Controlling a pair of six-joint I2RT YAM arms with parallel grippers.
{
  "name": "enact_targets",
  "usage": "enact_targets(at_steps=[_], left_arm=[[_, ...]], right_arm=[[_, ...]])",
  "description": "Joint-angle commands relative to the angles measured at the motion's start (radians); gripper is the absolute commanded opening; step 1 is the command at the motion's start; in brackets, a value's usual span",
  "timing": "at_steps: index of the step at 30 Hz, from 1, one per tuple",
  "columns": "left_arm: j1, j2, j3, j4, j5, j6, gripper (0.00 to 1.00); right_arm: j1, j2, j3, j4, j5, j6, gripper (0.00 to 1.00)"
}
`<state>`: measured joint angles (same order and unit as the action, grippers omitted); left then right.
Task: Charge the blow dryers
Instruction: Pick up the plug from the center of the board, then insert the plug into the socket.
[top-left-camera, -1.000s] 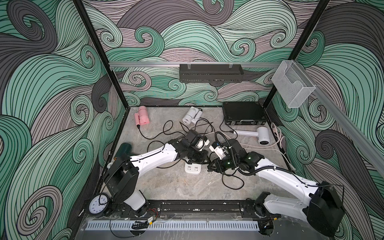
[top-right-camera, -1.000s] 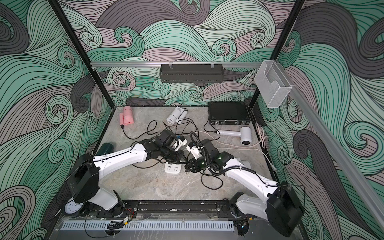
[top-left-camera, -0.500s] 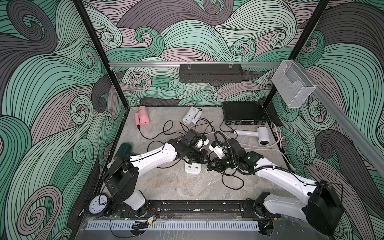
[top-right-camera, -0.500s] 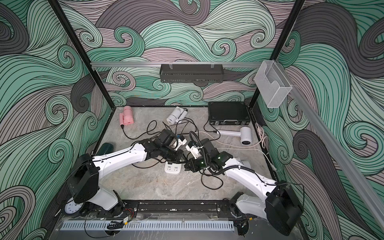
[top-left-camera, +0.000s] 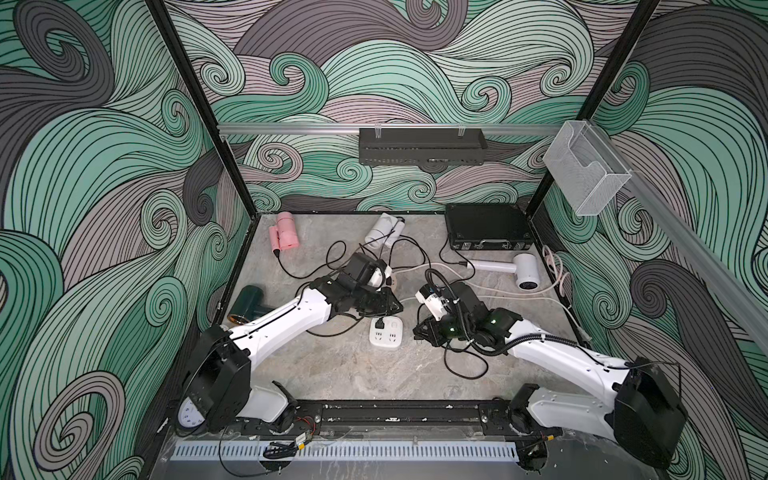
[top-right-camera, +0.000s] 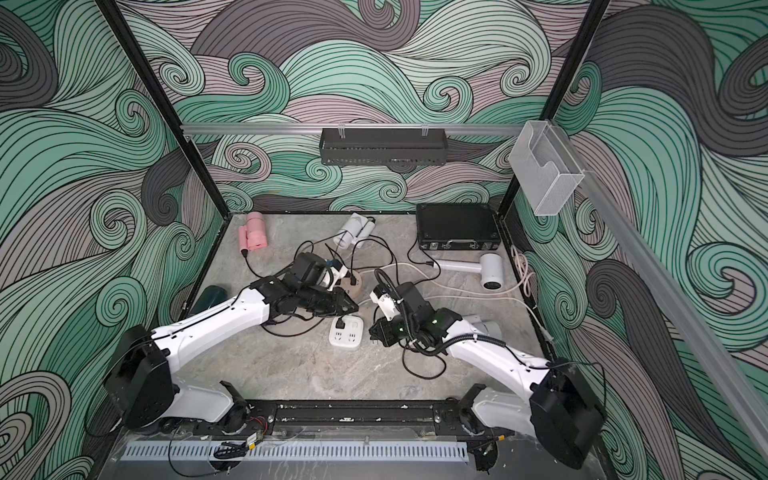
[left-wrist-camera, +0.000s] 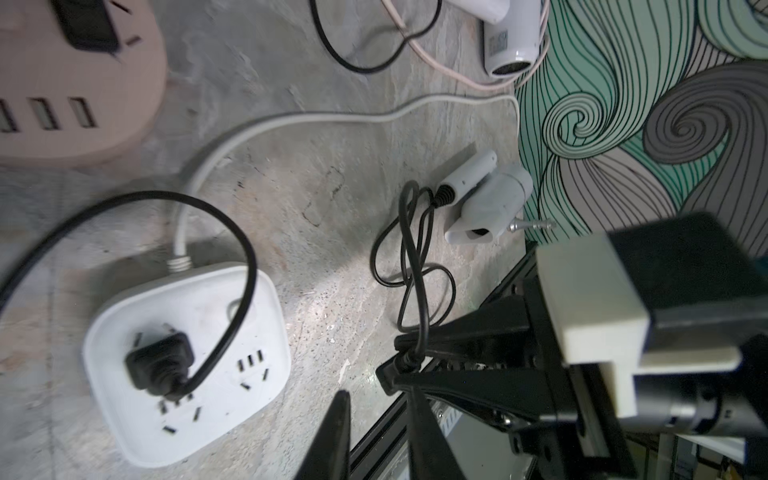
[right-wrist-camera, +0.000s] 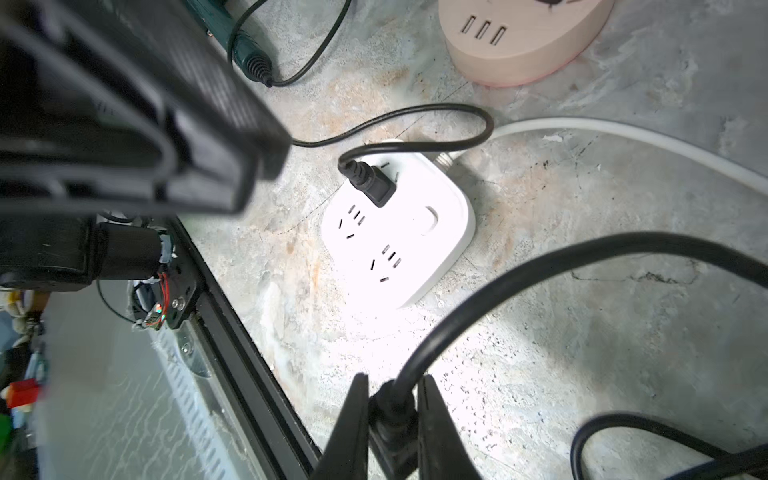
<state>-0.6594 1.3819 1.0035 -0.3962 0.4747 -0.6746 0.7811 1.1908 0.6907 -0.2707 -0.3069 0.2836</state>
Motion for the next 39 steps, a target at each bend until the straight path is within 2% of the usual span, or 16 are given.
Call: enact_targets(at_steps=[1, 4, 8, 16, 24, 33, 39], left_arm=[[0.043, -0.073, -0.018, -0.006, -0.044, -0.037, 0.24], [0.069, -0.109, -0.045, -0.019, -0.06, -0.045, 0.24], [0.086, -0.151, -0.078, -0.022, -0.078, -0.067, 0.24], [0.096, -0.247, -0.15, -0.045, -0.1, -0.109, 0.24], [0.096, -0.366, -0.23, -0.082, -0.131, -0.141, 0.24], [0.096, -0.41, -0.247, -0.112, -0.129, -0.145, 0.24], [0.096, -0.411, -0.246, -0.128, -0.125, -0.138, 0.24]], right_arm=[[0.082, -0.031, -0.028, 0.1, 0.204, -0.032, 0.04], [0.117, -0.033, -0.053, 0.182, 0.283, -0.031, 0.04], [0.133, -0.012, -0.058, 0.232, 0.322, -0.035, 0.04], [0.17, 0.09, -0.073, 0.412, 0.308, 0.002, 0.04], [0.216, 0.165, -0.096, 0.533, 0.356, -0.024, 0.03], [0.259, 0.302, -0.123, 0.71, 0.412, -0.015, 0.0], [0.29, 0.343, -0.106, 0.727, 0.472, -0.05, 0.0]])
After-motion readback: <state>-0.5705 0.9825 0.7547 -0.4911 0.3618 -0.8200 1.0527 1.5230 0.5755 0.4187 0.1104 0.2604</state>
